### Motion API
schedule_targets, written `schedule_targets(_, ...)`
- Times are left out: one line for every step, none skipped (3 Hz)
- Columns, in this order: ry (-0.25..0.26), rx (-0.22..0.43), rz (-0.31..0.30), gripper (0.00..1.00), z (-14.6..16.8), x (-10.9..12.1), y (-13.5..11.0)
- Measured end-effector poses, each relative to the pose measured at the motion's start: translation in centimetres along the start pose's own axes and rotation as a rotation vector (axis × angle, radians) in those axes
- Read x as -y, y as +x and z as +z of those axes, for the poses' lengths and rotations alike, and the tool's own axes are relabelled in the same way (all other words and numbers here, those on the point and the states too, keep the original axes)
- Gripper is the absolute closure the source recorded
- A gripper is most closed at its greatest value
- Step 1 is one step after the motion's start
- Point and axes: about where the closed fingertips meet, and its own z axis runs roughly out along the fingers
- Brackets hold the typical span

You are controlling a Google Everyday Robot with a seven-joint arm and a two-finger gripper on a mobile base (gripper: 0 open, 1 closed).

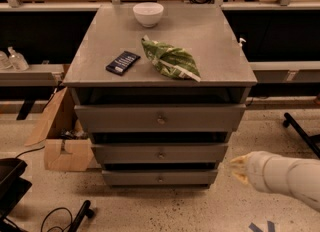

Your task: Close middle drawer

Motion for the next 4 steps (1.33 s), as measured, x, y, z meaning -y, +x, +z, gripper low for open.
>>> schedule_targets(0.003, -0.001, -0.002, 0.82, -0.08, 0.15, -0.04)
schedule_targets(0.002, 0.0, -0.004, 0.58, -0.05, 0.17, -0.14)
schedule_targets(0.002, 0.001, -0.005, 0.36, -0.04, 0.18, -0.21)
schedule_targets(0.001, 0.001, -0.007, 0.12, -0.03, 0.2, -0.3)
